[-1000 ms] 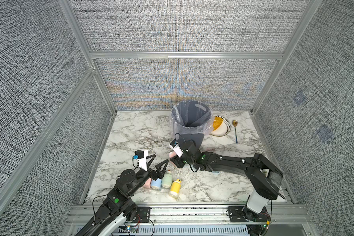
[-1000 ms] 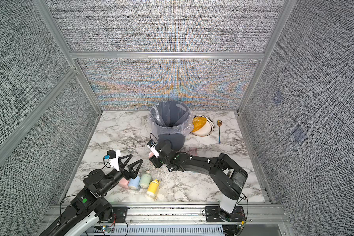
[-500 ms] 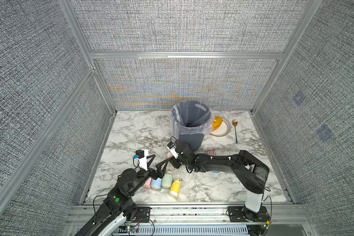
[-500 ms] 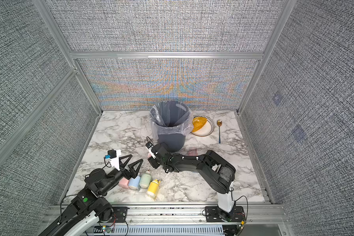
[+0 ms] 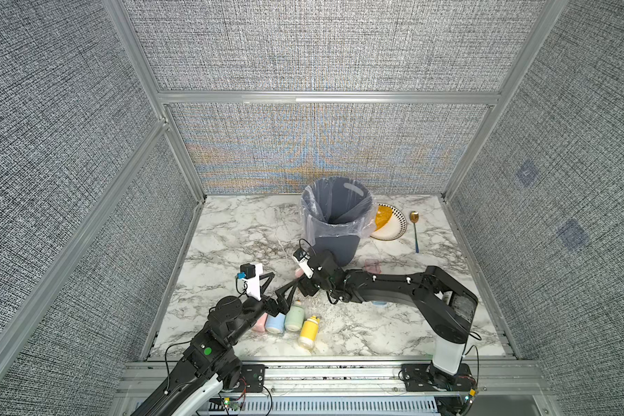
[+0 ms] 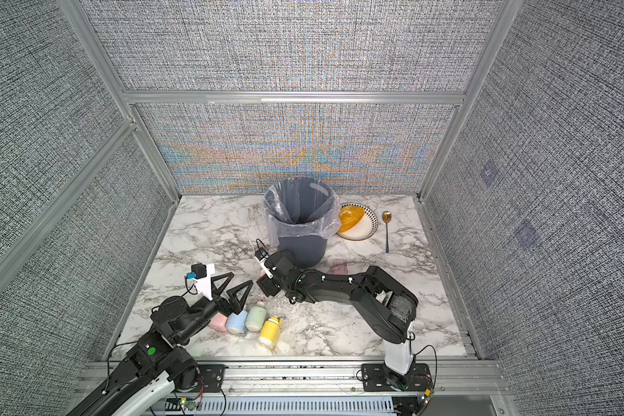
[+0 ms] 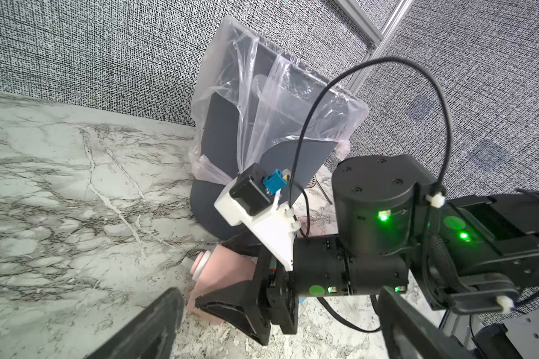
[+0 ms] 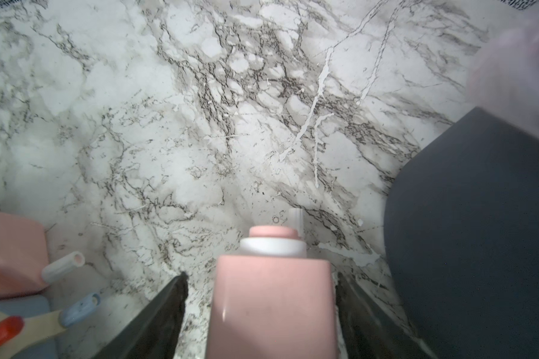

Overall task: Take out the pencil sharpener tray and clean the shavings
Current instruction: Place the pencil sharpener at the center of the board, then pick up the pencil sharpener from the center of the board.

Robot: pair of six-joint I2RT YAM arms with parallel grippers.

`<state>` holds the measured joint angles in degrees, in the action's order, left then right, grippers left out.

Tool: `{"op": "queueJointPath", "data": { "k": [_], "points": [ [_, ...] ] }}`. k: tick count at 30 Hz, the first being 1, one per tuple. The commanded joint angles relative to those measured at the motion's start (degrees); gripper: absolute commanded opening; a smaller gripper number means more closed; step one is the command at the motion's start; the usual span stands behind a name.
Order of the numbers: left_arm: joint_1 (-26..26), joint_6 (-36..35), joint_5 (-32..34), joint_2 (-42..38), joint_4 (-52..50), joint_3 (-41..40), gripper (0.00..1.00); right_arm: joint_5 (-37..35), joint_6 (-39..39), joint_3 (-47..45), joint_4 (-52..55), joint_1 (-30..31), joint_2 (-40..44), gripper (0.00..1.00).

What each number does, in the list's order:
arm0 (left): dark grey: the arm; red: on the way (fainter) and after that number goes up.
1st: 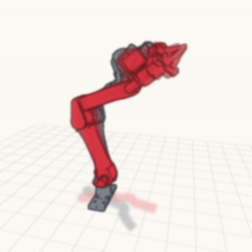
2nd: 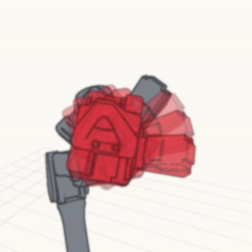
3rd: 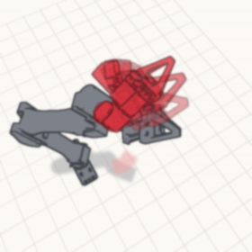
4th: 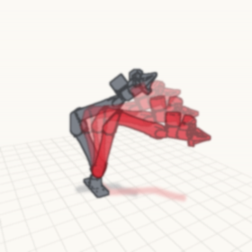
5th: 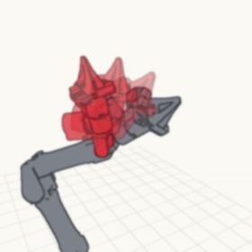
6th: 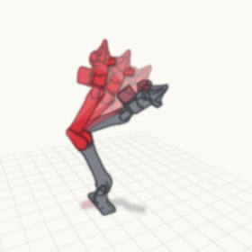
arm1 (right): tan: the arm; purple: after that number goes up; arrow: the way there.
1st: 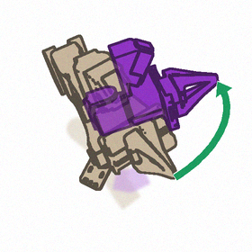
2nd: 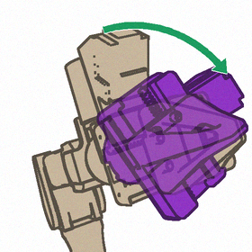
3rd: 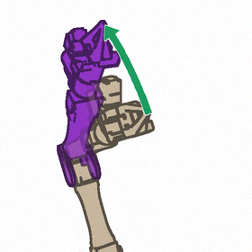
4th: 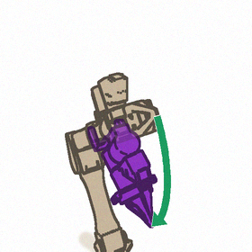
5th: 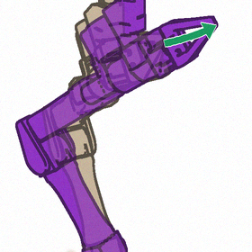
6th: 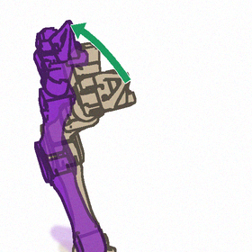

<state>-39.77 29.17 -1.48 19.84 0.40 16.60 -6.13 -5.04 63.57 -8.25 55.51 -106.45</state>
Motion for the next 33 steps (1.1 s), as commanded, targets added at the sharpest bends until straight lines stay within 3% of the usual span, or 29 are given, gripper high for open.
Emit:
{"op": "queueJointPath", "data": {
  "k": [1,8,16,24,30,33],
  "points": [
    [0.04,0.01,0.64,-0.1,1.49,0.1,1.0,-0.9,-1.42,0.41,2.37,0.33,1.58,0.8],
    [0.04,0.4,1.71,-0.73,0.1,0.67,1.0,-2.65,-4.01,0.16,7.0,1.74,6.38,0.82],
    [0.04,2.92,5.3,-3.46,-8.49,4.46,1.0,-8.49,-10.78,-2.31,15.88,7.53,17.87,0.84],
    [0.04,5.88,7.03,-6.31,-13.4,4.84,1.0,-11.57,-16.14,-3.44,21.94,12.22,24.25,0.86],
    [0.04,6.72,7.47,-1.15,-13.59,5.75,1.0,-16.3,-22.7,-3.94,25.56,17.26,25.77,0.89],
    [0.04,7.08,6.96,3.52,-13.76,6.92,1.0,-19.72,-26.2,-3.07,29.04,19.76,25.48,0.98]
  ]
}}
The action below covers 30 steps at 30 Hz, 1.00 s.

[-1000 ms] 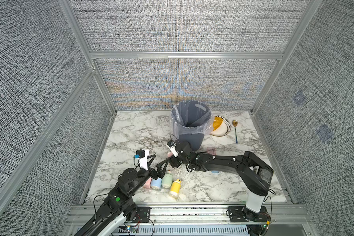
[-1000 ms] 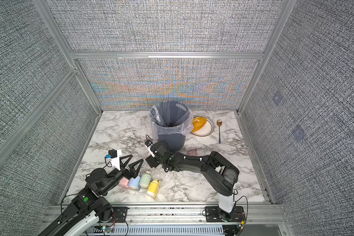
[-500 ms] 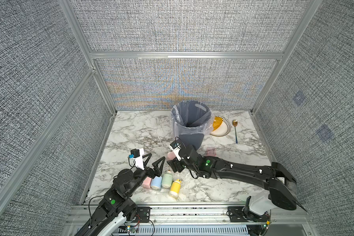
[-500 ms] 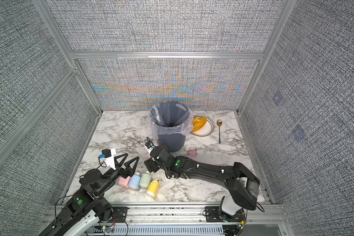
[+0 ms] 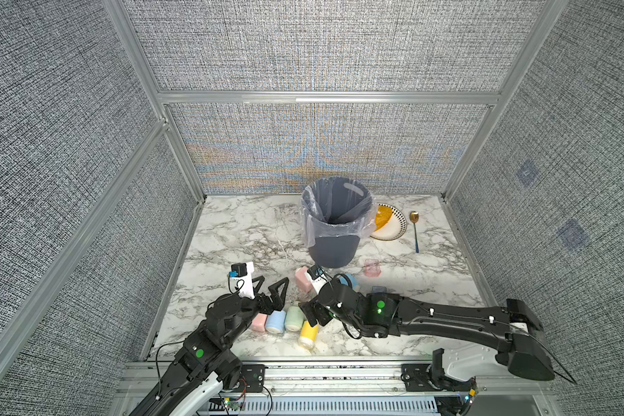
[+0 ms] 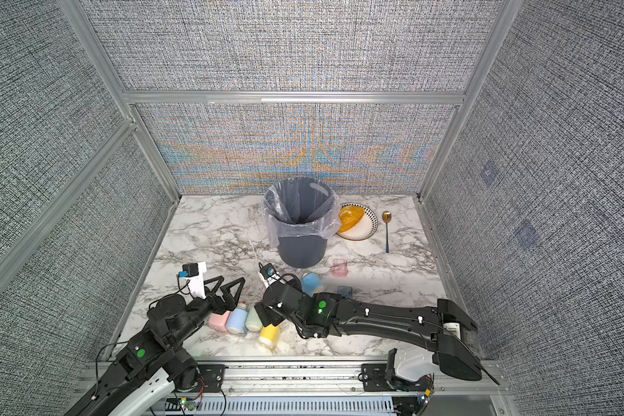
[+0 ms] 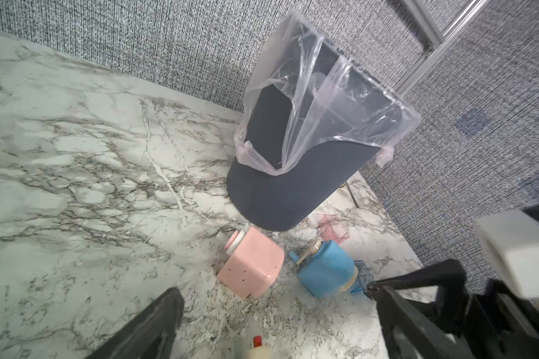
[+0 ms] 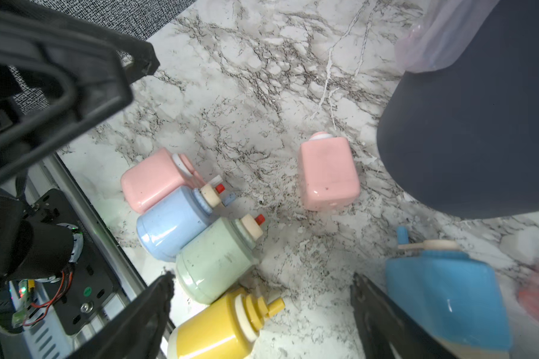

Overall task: Take out the pencil sharpener tray and clean the shavings
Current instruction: Pick up the pencil sharpener from the center of the board.

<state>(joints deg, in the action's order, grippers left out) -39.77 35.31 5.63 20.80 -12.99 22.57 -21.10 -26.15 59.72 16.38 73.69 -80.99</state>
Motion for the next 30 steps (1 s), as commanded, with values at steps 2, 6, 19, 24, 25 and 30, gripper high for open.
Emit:
{"op": "queueJointPath", "data": {
  "k": [2,6,19,24,25,30],
  "points": [
    [0.04,1.29,-0.15,5.26,-0.6,1.72,1.0,-6.74,-7.29,0.99,6.02,3.2,-0.04,0.98],
    [0.04,2.26,1.23,8.49,-2.33,2.74,1.0,-10.15,-12.69,1.58,9.13,5.92,-0.43,0.98],
    [0.04,2.21,2.93,8.54,-2.05,1.04,1.0,-10.55,-20.4,6.11,12.74,11.95,-10.48,0.98],
    [0.04,2.48,3.07,8.19,-1.6,0.13,1.0,-10.61,-22.41,8.7,16.65,12.51,-15.04,0.98],
    [0.04,2.57,3.12,8.19,-1.4,0.03,1.0,-10.7,-22.74,8.99,17.32,12.53,-15.46,0.98],
    [0.04,2.57,2.96,8.3,-0.84,-0.13,1.0,-11.13,-25.1,8.83,20.17,12.62,-16.65,0.98]
  ]
}}
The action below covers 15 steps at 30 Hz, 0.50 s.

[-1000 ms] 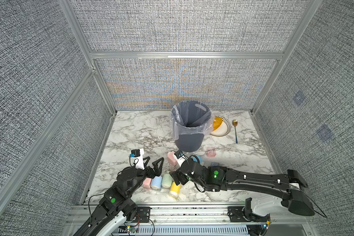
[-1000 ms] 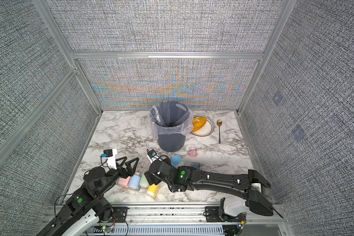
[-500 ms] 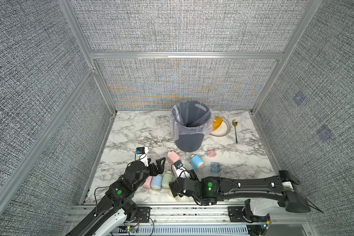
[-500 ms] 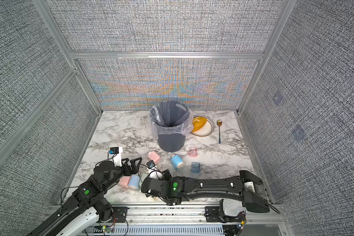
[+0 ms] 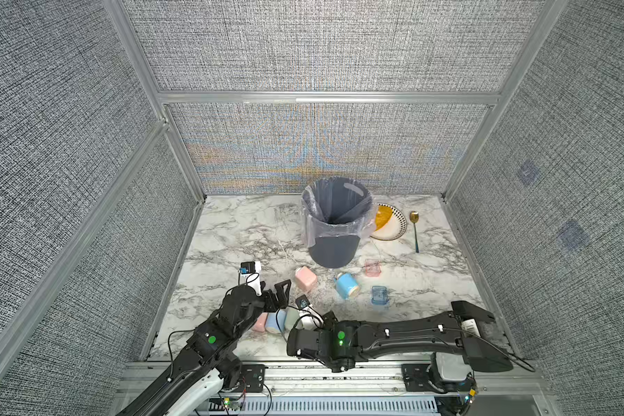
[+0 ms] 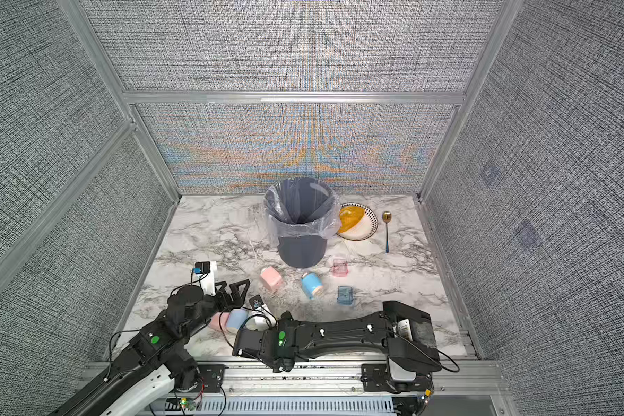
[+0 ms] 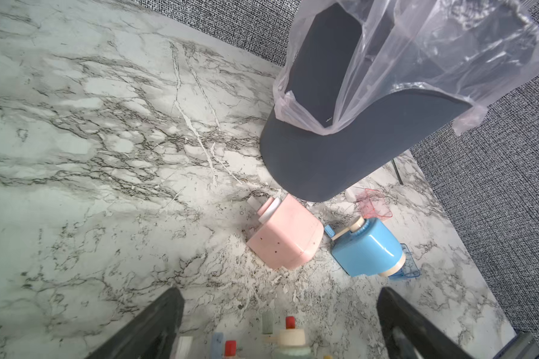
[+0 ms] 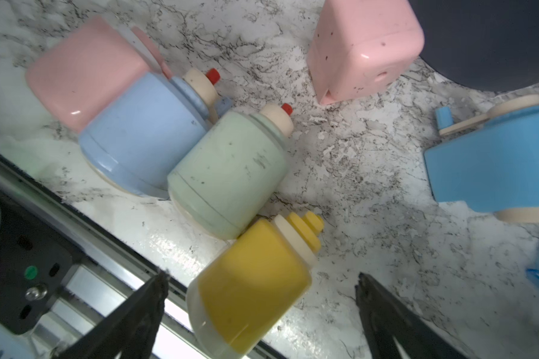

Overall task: Take out the pencil sharpener tray and clean the shavings
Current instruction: Pick up the pencil sharpener from the center of the board.

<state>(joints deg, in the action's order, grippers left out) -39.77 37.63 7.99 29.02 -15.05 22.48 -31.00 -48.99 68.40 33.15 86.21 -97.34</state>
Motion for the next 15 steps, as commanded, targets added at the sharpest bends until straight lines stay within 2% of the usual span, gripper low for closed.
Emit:
{"op": "queueJointPath", "data": {
  "k": [1,8,15],
  "points": [
    [0.0,0.25,0.54,0.12,1.33,-0.07,1.0,-1.54,-2.69,0.15,3.93,0.02,-0.53,0.98],
    [0.04,0.17,0.1,1.02,2.52,-0.16,1.0,-1.88,-4.33,0.95,7.72,-0.5,-2.67,0.98],
    [0.04,0.25,-0.36,2.4,3.51,0.11,1.0,-1.57,-5.98,-1.48,8.87,-0.57,-0.31,0.98]
  ]
}}
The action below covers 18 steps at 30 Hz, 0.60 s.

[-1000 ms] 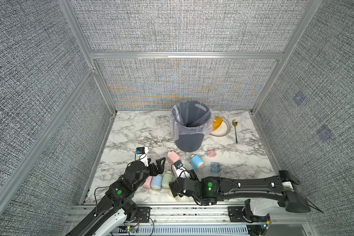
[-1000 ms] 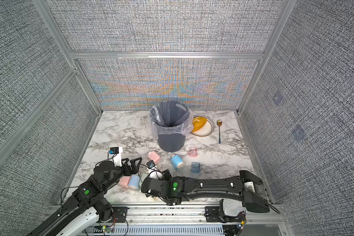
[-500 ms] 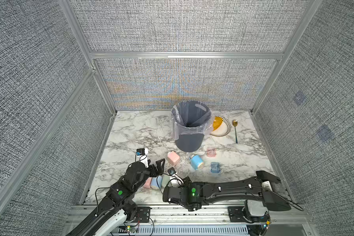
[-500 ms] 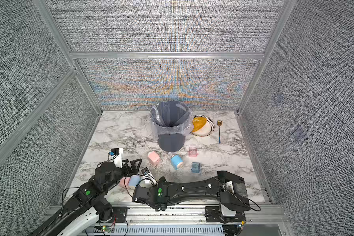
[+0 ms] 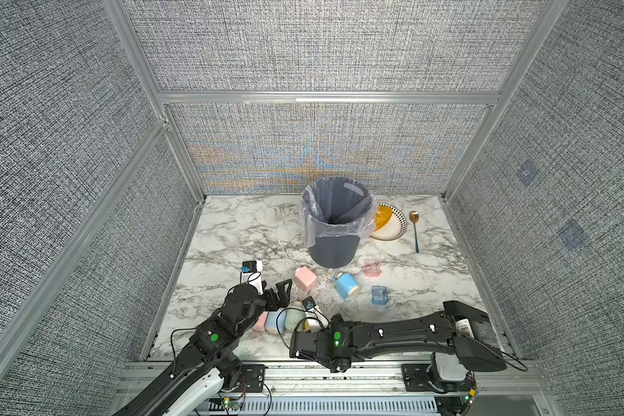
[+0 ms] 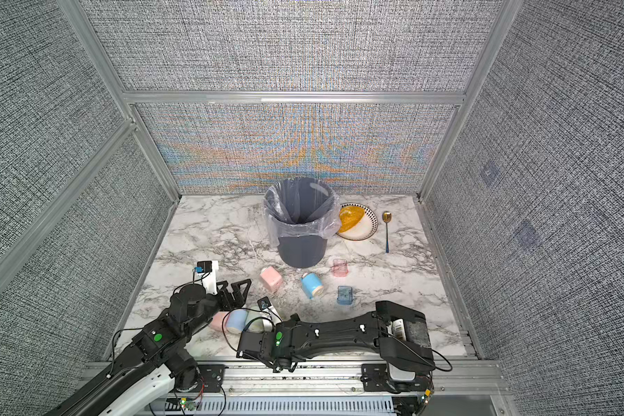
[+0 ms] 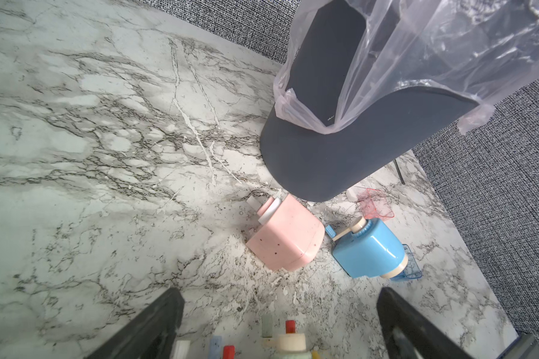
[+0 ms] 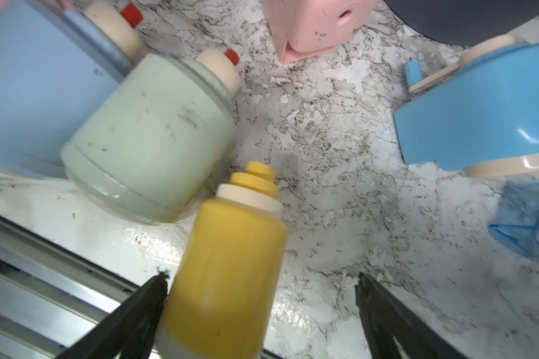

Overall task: Take out the pencil sharpener tray and clean the shavings
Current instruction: Pick up the pencil sharpener from the center of the board.

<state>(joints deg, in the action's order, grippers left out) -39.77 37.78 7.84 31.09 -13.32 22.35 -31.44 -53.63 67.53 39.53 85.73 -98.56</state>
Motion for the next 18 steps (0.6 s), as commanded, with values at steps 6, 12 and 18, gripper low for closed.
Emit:
{"op": "queueJointPath", "data": {
  "k": [6,12,18],
  "points": [
    [0.04,0.19,-0.69,1.39,3.34,0.05,1.0,-0.05,4.78,-4.0,-2.79,-0.22,3.94,0.95],
    [0.04,-0.07,-1.73,2.4,3.82,0.35,1.0,3.93,15.09,-5.39,-9.45,-0.22,3.41,0.87],
    [0.04,-0.24,-1.93,2.4,3.51,0.45,1.0,7.44,20.64,-8.74,-14.37,-0.28,6.09,0.83]
  ]
}}
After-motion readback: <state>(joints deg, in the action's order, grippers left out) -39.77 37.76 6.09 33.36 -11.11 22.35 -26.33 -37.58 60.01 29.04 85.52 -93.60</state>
